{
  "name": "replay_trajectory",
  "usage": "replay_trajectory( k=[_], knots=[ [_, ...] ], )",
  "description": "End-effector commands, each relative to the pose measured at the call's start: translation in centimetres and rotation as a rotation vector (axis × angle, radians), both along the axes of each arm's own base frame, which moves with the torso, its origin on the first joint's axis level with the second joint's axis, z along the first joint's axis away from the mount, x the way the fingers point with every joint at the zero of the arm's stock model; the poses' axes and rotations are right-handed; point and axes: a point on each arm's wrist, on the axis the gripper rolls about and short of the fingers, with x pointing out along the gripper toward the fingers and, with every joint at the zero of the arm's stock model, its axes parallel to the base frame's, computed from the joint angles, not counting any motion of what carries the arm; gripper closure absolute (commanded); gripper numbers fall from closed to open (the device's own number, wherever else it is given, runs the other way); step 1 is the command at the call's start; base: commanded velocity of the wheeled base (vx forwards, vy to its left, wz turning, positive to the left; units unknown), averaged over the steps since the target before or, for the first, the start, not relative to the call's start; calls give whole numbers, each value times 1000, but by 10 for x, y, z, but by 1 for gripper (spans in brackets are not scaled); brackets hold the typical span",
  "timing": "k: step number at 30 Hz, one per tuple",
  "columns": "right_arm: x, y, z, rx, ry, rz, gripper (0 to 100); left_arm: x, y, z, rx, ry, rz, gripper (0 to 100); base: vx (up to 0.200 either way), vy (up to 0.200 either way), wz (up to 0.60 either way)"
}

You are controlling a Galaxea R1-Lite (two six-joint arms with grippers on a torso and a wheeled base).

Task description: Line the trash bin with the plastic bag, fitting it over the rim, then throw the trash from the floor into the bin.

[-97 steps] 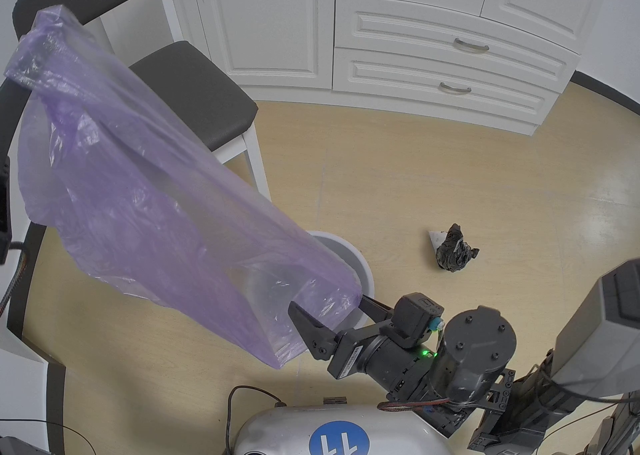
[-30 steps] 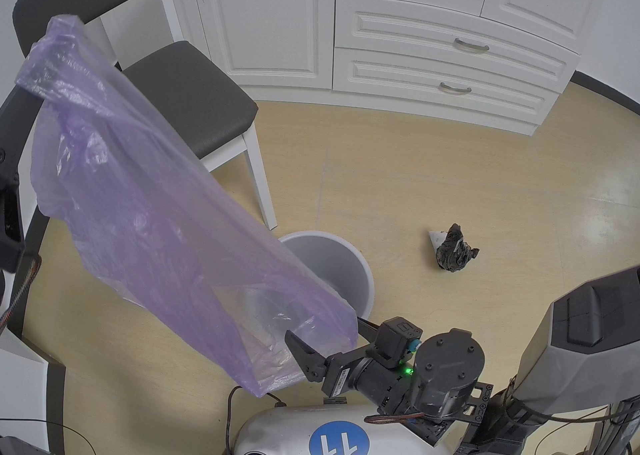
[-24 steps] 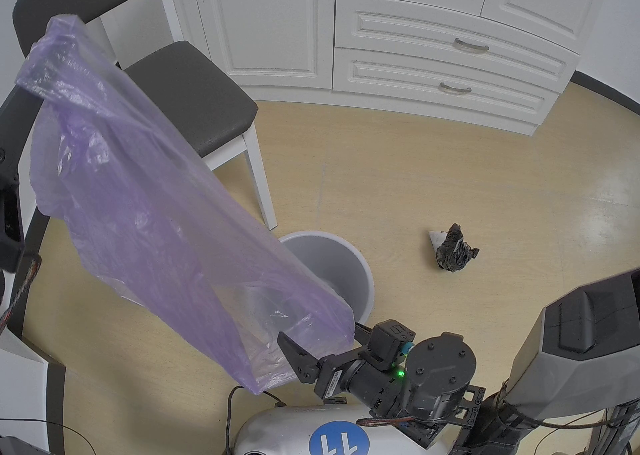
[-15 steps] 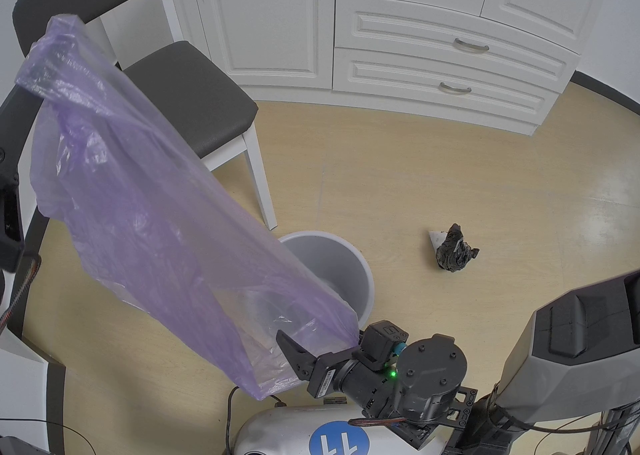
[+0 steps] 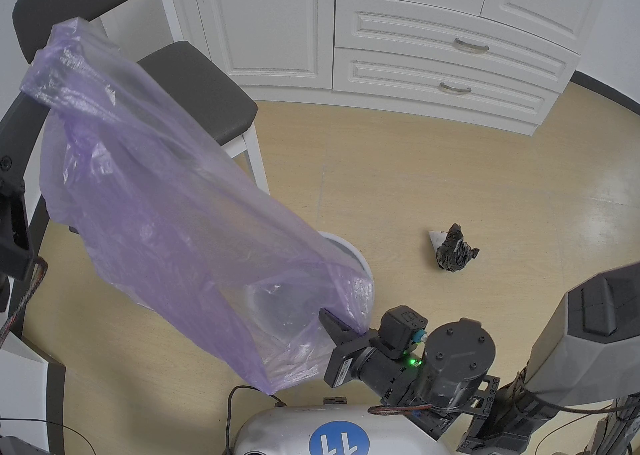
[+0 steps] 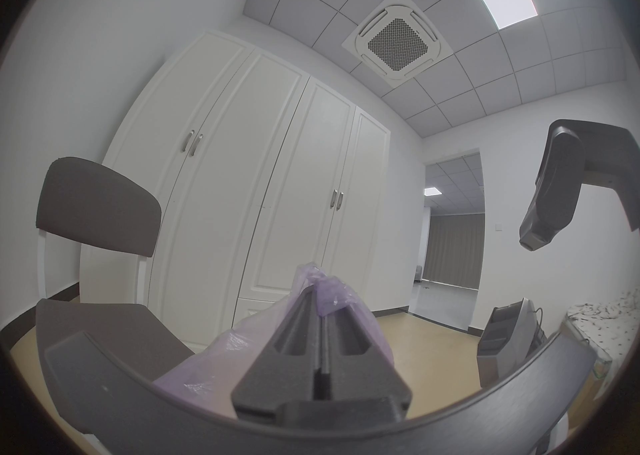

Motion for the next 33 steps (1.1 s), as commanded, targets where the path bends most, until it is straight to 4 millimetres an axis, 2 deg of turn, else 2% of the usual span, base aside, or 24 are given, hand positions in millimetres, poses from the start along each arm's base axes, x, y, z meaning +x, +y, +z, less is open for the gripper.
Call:
replay_trajectory(
  k=[1,4,8,15,20,25,31,33],
  knots=[
    [1,-12,18,22,-49,-22,100,5,-4,-5,21,21,1,100,0,0,0],
    [3,-19,25,14,-77,-41,100,7,-7,-9,34,36,-2,100,0,0,0],
    [8,-38,53,28,-148,-101,100,19,-19,-23,90,99,-6,100,0,0,0],
    [5,-59,89,-22,-98,-176,100,40,-32,-44,122,226,-9,100,0,0,0],
    [6,-69,103,-43,-78,-224,100,55,-32,-56,153,277,45,100,0,0,0],
    [2,-88,126,-55,-66,-280,100,74,-19,-73,216,370,158,100,0,0,0],
    [-9,-104,138,-82,-53,-294,100,79,-9,-85,287,477,205,100,0,0,0],
    [-20,-116,139,-136,-22,-289,100,79,-8,-94,343,519,217,100,0,0,0]
  ],
)
